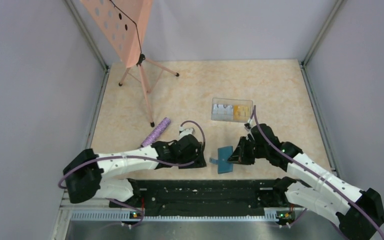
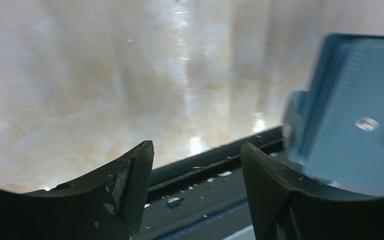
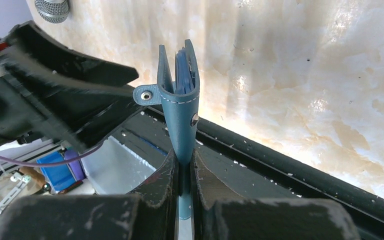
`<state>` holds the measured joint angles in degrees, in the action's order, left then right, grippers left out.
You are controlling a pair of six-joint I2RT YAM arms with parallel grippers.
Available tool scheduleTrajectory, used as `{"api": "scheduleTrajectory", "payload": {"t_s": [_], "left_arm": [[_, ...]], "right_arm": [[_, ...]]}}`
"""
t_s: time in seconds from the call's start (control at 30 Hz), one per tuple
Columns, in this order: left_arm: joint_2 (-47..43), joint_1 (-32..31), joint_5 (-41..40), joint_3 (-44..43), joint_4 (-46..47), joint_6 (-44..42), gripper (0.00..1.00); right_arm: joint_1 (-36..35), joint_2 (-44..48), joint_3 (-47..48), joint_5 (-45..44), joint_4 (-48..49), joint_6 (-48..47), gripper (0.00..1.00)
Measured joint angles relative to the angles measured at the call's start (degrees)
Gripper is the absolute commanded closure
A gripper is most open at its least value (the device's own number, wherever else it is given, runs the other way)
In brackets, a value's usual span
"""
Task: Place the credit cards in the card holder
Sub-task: Open the card holder at the center of the board.
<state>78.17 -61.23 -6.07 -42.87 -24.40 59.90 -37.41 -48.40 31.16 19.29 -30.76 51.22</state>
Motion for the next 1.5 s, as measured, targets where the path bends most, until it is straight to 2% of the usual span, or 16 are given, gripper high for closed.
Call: {"api": "scheduleTrajectory", "payload": {"t_s": [0.17,0.27,0.47,0.87,1.1,1.23,1.27,1.3,1.4,1.43,1.5], "left_arm": [[-10.78,0.17,4.22,4.46,7.41,-0.09,0.31],[-12.31,0.17,6.67,4.83,11.28,-0.31,0.34],[-8.33,0.17,7.72,4.61,13.29,-0.31,0.47],[-2.05,0.28,5.46,2.69,14.58,-0.13,0.49],[0.37,1.18,5.68,1.57,16.28,-0.85,0.76],[2.01,1.38,7.48,1.51,17.07,-1.38,1.0],[2.05,1.38,7.8,1.49,17.22,-1.46,1.0],[2.03,1.38,8.0,1.4,17.14,-1.68,1.0],[1.75,1.38,7.65,0.2,15.06,-2.84,1.0],[1.25,1.38,7.06,-0.55,13.49,-3.52,1.0],[-0.9,1.38,5.62,-2.32,9.46,-5.86,1.0]], "right_arm": [[0.0,0.09,-0.04,0.5,1.01,0.35,1.0],[0.0,0.09,-0.04,0.72,1.31,0.5,1.0],[0.0,0.09,-0.04,1.75,2.14,1.31,1.0],[0.0,0.81,-0.5,3.3,2.95,1.97,1.0],[0.0,0.85,-1.38,3.96,3.91,2.89,1.0],[0.0,0.85,-1.51,4.04,4.5,3.04,1.0],[0.0,0.85,-1.51,4.11,4.57,3.04,1.0],[0.0,0.85,-1.51,4.15,4.59,3.04,0.9],[0.02,0.94,-1.51,3.93,4.52,2.86,0.39],[0.0,1.2,-1.49,3.45,4.37,2.6,0.27],[0.02,2.34,-1.38,2.32,3.63,1.64,0.08]]}}
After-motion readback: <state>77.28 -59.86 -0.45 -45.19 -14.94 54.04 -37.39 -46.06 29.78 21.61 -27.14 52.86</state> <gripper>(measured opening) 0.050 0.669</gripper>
